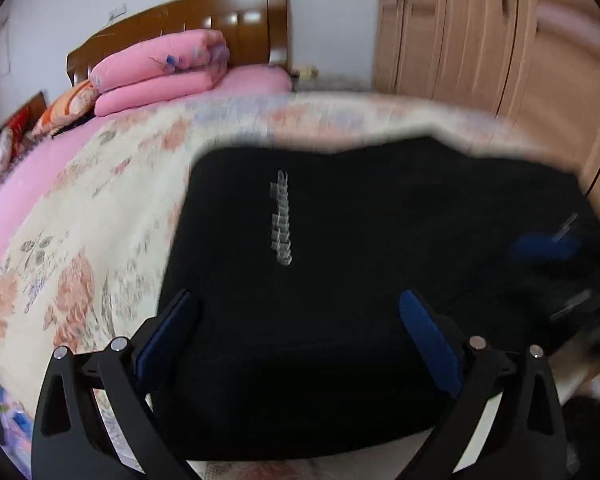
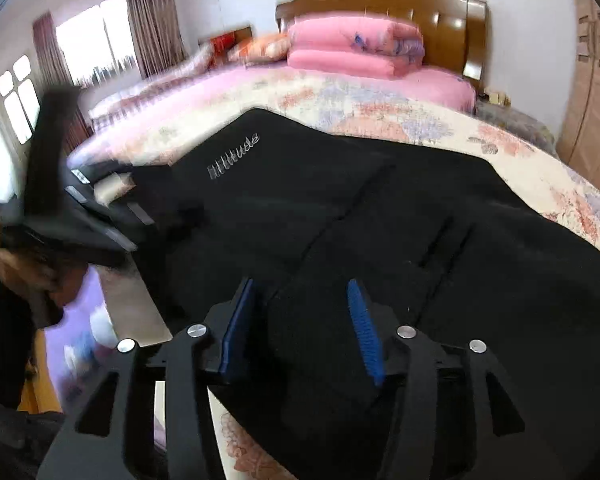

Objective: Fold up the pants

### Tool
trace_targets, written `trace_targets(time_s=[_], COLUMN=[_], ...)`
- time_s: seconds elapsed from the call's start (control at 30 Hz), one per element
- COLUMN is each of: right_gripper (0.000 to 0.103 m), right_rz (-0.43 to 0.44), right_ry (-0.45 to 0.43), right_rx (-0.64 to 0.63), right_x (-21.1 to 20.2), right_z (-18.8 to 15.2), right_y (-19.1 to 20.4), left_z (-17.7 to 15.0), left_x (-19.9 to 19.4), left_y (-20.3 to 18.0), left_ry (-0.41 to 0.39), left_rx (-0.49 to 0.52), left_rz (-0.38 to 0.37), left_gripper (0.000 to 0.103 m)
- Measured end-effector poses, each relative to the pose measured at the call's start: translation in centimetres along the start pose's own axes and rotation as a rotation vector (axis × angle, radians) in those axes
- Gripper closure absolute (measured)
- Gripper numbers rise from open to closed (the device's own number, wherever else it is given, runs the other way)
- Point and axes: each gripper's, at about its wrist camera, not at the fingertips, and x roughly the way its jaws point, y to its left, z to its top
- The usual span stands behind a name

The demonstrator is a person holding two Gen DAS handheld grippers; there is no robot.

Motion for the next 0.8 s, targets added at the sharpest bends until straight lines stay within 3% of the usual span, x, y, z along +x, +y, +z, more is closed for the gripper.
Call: trace_targets(time_s=[0.1,0.17,0.27,0.33,0.43,0.53,0.57,0.67,0.8], right_gripper=[0.05,0.037,0.026,0.021,0.016,0.015,0.016,0.016,0.015], right_rz=[0.063,0.057,0.05,0.03,0.0,-0.004,0.003,0.026,0.055], right_ry=[0.023,0.043,0.066,0.06,0.065,0.063,0.063,0.054,-0.068], right_rx=[0.077,0.075,0.032,0.009,-0.031,-0.043,-0.042,-0.007,0.006], right_x=[-0.2,-0.5,-0.3,0.3,0.6,0.3,0.3,-0.8,-3.9], right_z=[-0.2,0.0,-0.4,-0.7,-0.8,-1.3,-1.2,-0.9,0.9], right_y=[-1.4,-1.2,-0.5,0.2,1.0,1.1,1.0,0.4,-1.0], left_z=[0.0,1.4,5.2,8.3,11.1,10.2,9.9,10.5,11.0], left_x=[-0.3,-1.3,-3.5,-2.8,1.7,8.0,8.7,6.0,1.9], left_y=[0.8,0.7,0.3,0.4,1.1,3.1,3.5,3.3,3.2], left_ry=[-0.001,0.003,-0.069,-0.08,0.003,0.159,0.173,0.087,-0.021], left_rx=[-0.039,-0.042,-0.04,-0.039,-0.027,-0.104,-0.123,-0.109,-0.098], left_rz=[-0.032,-0.022,-0.098,-0.088,-0.085,-0.123,-0.131,-0.125,-0.11], left_gripper=[0.001,0.003,0.002,0.002,0.002,0.003,0.003,0.003,0.002])
